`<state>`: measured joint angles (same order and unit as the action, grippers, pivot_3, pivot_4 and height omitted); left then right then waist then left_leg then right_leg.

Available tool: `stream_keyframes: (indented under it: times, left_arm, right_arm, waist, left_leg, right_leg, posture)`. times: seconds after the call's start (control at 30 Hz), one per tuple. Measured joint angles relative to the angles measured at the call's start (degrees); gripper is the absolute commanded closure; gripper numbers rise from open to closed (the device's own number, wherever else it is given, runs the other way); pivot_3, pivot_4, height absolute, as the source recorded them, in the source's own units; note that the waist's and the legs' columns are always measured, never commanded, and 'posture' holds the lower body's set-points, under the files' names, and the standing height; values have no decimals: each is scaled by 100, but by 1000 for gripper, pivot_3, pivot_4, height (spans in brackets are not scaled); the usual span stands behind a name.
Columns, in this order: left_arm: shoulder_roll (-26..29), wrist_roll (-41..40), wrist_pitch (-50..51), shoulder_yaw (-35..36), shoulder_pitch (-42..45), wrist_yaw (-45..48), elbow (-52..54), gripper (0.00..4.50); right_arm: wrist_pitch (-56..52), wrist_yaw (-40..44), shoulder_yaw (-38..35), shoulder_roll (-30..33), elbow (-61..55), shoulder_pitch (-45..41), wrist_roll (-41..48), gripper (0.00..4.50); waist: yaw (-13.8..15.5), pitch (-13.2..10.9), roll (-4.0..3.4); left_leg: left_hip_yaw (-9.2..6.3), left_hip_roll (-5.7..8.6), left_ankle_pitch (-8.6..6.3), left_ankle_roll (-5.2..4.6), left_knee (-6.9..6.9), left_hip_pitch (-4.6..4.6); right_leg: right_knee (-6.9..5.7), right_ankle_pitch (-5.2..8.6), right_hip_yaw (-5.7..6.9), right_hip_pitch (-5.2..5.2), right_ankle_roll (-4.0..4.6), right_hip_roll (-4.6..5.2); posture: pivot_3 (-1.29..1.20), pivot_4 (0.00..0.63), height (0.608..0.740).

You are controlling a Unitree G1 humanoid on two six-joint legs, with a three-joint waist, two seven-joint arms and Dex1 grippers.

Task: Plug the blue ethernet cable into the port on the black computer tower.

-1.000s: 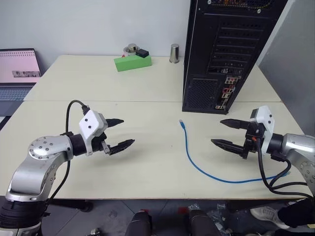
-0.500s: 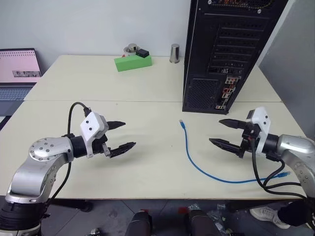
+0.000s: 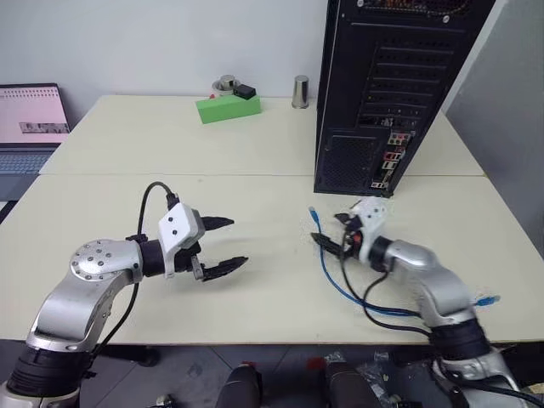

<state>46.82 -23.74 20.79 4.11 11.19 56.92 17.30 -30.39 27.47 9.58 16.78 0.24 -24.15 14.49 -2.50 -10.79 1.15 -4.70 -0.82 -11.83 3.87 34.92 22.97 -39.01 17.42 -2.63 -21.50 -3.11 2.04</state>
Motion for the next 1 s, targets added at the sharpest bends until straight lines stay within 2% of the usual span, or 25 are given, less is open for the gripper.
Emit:
stream_keyframes:
  times: [0.17,0.27,0.43,0.8,1.0]
  left_arm:
    - [-62,18,-8,-27,48,0,-27,0]
    - [-88,38,-10,-41,48,-5,-35,0]
    - [-165,97,-47,-41,57,-35,-151,0]
    - [-341,414,-368,-144,294,-128,-547,0]
    - [-344,546,-503,-212,495,-87,-889,0]
  right_arm:
    - [111,-284,-12,-312,630,-243,-289,58]
    - [154,-343,36,-332,699,-287,-464,531]
    - [155,-384,120,-294,680,-300,-752,1640]
    - [187,-231,457,-153,582,-380,-1149,4459]
    - [178,174,450,81,630,-563,-1125,4459]
  waist:
    - [2,0,0]
    - [0,0,0]
    - [-1,0,0]
    - [0,0,0]
    - [0,0,0]
  left_leg:
    - [-1,0,0,0,0,0]
    - [-1,0,0,0,0,-1]
    - [-1,0,0,0,0,-1]
    - [-3,0,0,0,0,-2]
    - [-3,1,0,0,0,0]
  right_leg:
    - [0,0,1,0,0,0]
    - [-1,0,1,0,0,0]
    - [-2,0,2,0,0,0]
    - [-2,0,4,2,0,-1]
    - [-1,0,3,0,0,-1]
  posture:
    - [0,150,740]
    - [0,150,740]
    - [0,150,740]
    - [0,150,740]
    - [0,150,740]
